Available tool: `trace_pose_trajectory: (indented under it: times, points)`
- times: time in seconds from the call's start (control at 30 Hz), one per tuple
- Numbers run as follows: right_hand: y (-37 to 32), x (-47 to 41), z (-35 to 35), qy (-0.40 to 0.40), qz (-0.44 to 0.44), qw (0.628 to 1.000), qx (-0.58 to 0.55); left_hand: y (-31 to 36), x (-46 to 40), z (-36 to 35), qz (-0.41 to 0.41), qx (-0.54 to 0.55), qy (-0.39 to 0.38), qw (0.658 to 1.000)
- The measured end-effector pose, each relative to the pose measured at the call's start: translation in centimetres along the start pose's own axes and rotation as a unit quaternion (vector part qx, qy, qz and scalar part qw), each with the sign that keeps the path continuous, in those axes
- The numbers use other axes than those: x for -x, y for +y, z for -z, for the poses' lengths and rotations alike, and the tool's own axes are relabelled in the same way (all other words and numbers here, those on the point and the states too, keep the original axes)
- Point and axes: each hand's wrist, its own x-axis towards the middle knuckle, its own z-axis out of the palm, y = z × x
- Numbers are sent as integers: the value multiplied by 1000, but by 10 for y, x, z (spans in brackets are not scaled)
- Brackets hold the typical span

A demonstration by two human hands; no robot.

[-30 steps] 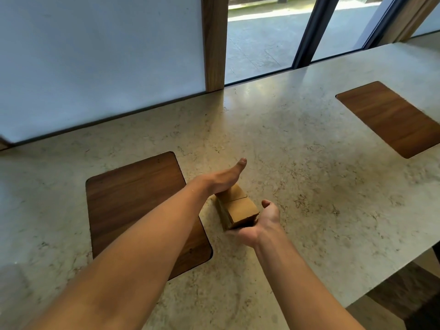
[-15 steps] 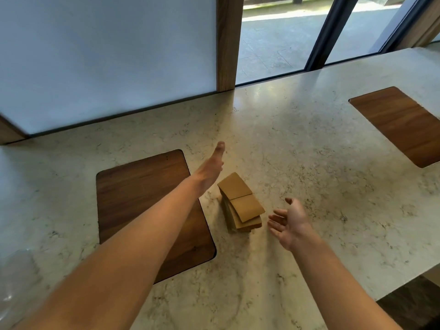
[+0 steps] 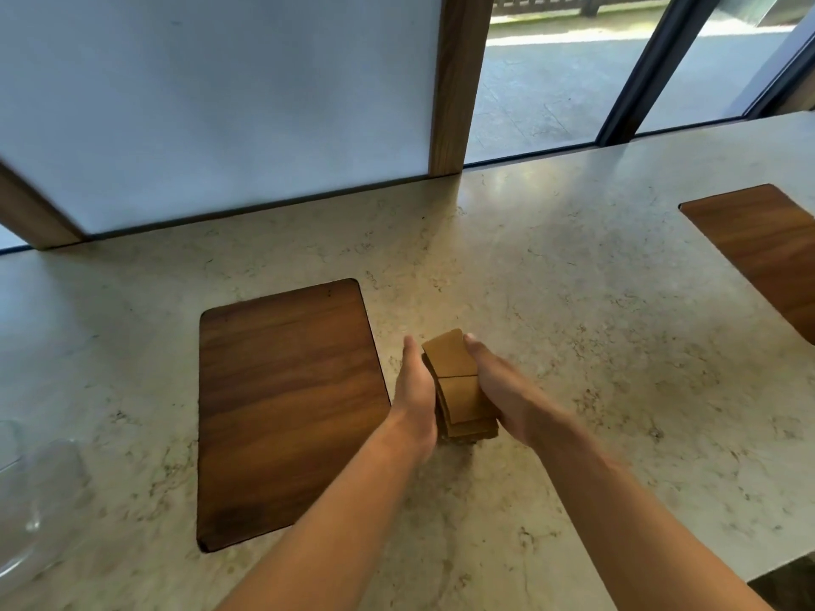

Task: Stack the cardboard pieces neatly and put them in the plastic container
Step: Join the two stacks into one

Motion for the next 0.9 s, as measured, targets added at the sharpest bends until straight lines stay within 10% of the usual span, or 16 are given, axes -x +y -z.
trace_pose_trajectory:
  times: [0.23, 0.43, 0.63, 0.9]
  points:
    - [7, 4, -1, -10, 27, 998, -49, -2, 0, -7, -28, -23, 10, 999]
    - [43, 35, 15, 138, -61, 960, -236, 43, -10, -3, -167, -206, 52, 963]
    - [50, 70, -6, -48, -197, 840, -504, 60, -14, -22, -203, -531, -36, 822]
    - [19, 69, -16, -65, -167, 795, -579, 59, -4, -27, -128, -552, -77, 820]
